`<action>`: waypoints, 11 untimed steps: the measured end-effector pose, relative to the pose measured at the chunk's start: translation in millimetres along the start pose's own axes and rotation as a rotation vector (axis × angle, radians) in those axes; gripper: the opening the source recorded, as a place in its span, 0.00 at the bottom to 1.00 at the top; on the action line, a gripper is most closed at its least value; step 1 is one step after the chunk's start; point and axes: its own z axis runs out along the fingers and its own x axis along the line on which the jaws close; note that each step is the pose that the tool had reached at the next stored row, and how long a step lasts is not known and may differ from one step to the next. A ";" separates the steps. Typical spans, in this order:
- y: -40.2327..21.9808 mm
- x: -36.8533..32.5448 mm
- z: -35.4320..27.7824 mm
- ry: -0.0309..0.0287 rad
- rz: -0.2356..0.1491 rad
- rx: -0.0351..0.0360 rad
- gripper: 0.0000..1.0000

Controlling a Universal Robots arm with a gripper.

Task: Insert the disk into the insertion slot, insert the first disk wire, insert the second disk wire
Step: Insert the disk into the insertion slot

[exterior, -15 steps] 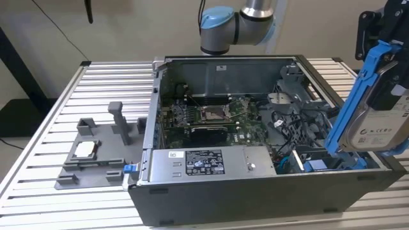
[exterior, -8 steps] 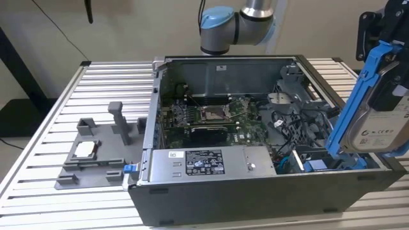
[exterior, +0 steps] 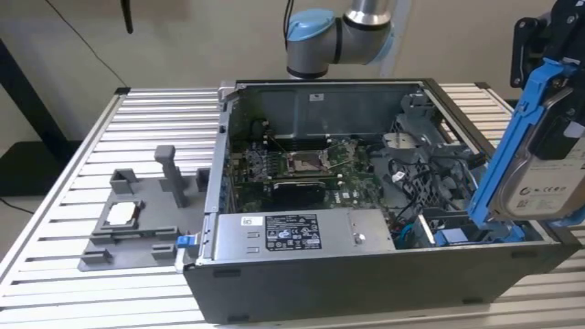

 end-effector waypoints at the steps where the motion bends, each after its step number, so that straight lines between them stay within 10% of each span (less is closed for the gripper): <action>1: 0.0 0.0 0.2 -0.0099 0.000 0.0004 0.33; 6: -0.1 0.8 0.8 -0.1000 -0.002 0.0014 0.33; 9: -0.2 3.0 2.8 -0.1324 -0.003 0.0024 0.33; 11: -0.4 2.7 5.9 -0.1395 -0.003 0.0032 0.33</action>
